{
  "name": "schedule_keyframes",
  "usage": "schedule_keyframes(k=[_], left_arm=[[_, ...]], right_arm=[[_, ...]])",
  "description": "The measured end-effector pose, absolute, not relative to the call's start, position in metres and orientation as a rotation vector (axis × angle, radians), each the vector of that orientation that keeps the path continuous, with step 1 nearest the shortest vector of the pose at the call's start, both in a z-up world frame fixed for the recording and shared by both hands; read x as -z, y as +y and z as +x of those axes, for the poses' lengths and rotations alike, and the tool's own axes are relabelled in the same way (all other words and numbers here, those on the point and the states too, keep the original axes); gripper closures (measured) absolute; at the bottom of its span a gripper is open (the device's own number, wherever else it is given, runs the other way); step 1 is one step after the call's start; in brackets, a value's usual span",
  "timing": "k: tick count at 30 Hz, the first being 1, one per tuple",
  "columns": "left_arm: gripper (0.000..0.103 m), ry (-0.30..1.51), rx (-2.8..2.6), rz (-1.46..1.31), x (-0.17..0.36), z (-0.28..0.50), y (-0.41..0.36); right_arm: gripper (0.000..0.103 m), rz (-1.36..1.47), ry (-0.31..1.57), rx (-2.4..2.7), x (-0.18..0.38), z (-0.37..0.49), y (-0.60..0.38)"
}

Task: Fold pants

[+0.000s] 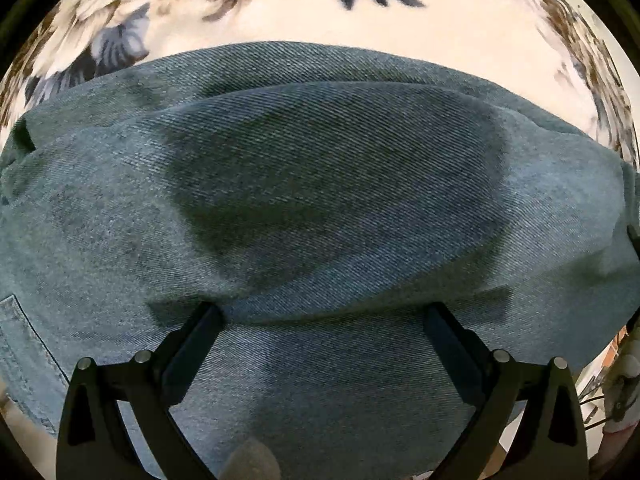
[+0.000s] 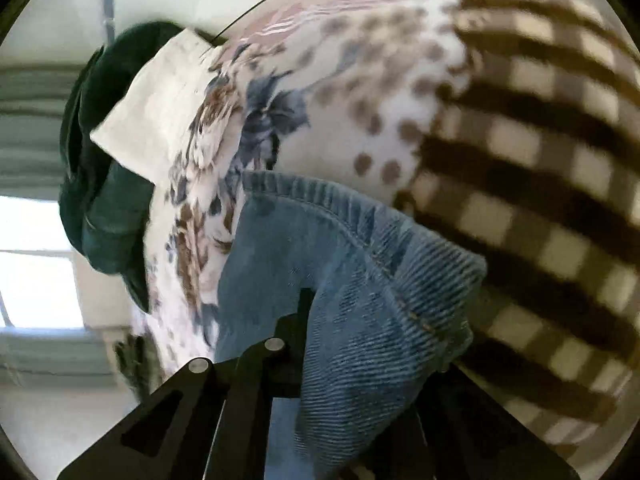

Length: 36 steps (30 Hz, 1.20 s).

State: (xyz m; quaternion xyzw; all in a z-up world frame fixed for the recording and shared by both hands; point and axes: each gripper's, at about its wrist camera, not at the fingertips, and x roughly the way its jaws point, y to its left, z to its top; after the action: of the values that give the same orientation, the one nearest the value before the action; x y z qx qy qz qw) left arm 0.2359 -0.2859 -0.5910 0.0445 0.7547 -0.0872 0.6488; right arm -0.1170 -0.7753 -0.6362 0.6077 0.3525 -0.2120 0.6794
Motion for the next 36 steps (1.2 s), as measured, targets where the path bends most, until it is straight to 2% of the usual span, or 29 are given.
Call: schedule_keyframes(k=[3, 8, 11, 16, 21, 27, 29, 31, 33, 36], left_arm=[[0.0, 1.713, 0.19, 0.105, 0.585, 0.234, -0.284], [0.0, 1.664, 0.176, -0.025, 0.546, 0.227, -0.262], [0.0, 1.627, 0.141, -0.149, 0.512, 0.219, -0.228], [0.0, 1.563, 0.065, -0.28, 0.469, 0.194, -0.153], [0.0, 1.53, -0.053, -0.359, 0.452, 0.167, -0.059], [0.0, 1.547, -0.191, -0.373, 0.466, 0.148, 0.033], [0.0, 1.548, -0.212, -0.398, 0.471, 0.145, 0.056], [0.0, 1.535, -0.218, -0.411, 0.47, 0.147, 0.07], [0.0, 1.504, -0.204, -0.427, 0.469, 0.157, 0.08], [0.0, 1.474, -0.144, -0.442, 0.465, 0.175, 0.078]], right_arm=[[0.097, 1.33, 0.771, 0.498, 0.622, -0.109, -0.766], [0.097, 1.11, 0.74, 0.4, 0.525, -0.08, -0.726], [0.097, 0.977, 0.735, 0.295, 0.466, -0.055, -0.671], [0.097, 0.799, 0.775, 0.085, 0.413, -0.022, -0.556], [0.097, 0.595, 0.917, -0.091, 0.439, 0.009, -0.411], [0.097, 0.304, 1.176, -0.188, 0.551, 0.021, -0.242], [0.086, 0.192, 1.28, -0.181, 0.581, 0.023, -0.201], [0.058, 0.122, 1.316, -0.244, 0.591, 0.012, -0.166], [0.037, 0.064, 1.291, -0.387, 0.584, -0.004, -0.139], [0.037, 0.082, 1.286, -0.548, 0.568, -0.016, -0.134]])
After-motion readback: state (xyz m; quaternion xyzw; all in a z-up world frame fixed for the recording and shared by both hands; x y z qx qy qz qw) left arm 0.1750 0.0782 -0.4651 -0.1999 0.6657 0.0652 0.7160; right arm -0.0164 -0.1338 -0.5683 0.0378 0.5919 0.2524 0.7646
